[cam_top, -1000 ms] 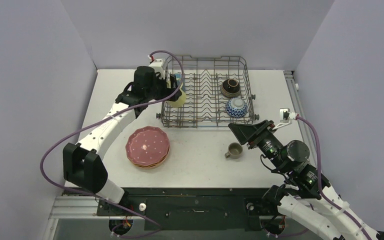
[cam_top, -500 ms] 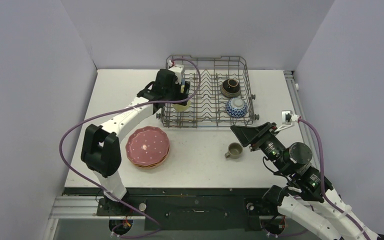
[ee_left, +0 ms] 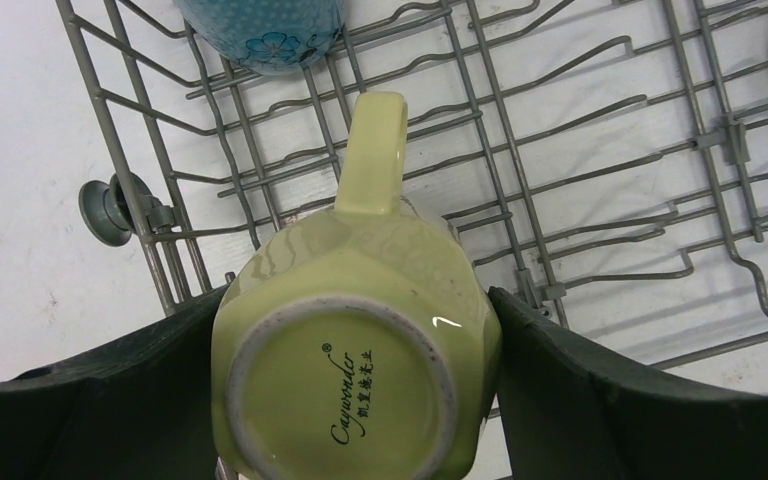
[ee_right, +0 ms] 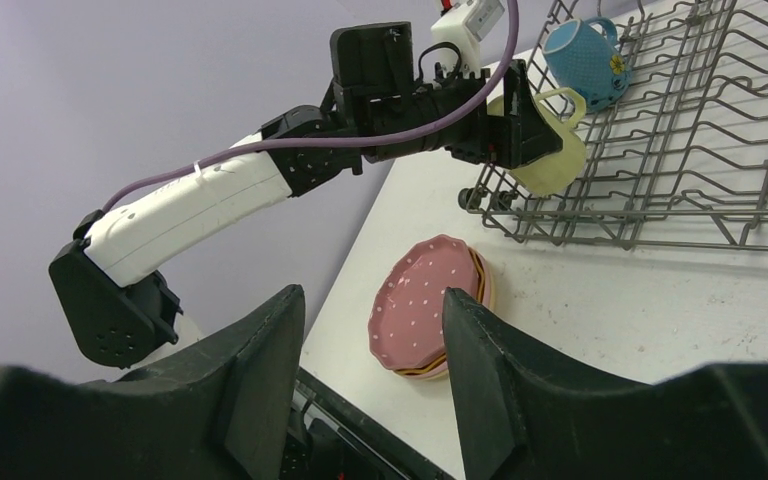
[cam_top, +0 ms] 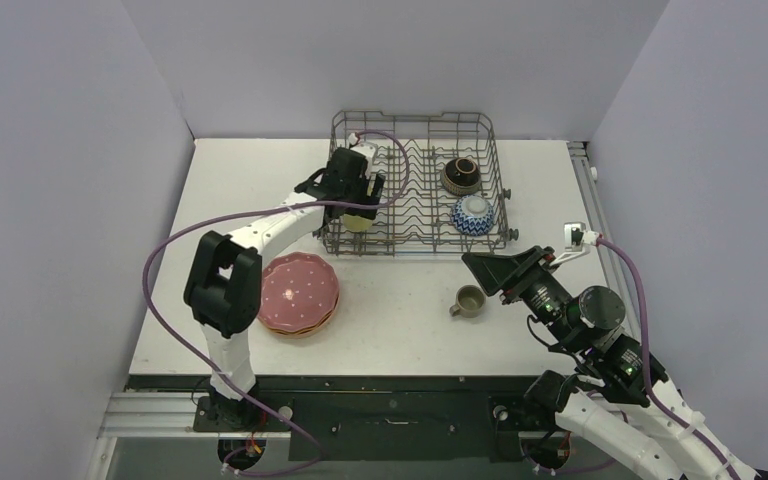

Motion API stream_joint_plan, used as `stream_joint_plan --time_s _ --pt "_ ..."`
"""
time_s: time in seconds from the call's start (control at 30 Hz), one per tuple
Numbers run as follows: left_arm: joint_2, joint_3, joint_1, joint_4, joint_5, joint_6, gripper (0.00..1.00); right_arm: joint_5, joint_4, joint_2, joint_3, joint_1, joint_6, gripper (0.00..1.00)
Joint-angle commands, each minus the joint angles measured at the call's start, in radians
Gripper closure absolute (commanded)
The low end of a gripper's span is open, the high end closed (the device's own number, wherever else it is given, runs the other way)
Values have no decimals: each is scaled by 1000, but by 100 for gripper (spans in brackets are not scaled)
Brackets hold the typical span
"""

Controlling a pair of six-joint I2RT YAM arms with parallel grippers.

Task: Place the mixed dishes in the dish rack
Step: Turn the cup upside down in the dish rack.

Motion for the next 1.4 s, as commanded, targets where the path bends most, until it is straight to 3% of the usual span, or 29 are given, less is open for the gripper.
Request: stream_joint_plan --time_s 0.0,1.37 --pt "16 85 0 109 -48 16 100 15 0 5 31 -6 -25 51" --pt "182 196 30 63 -81 5 100 10 14 52 17 -8 -34 49"
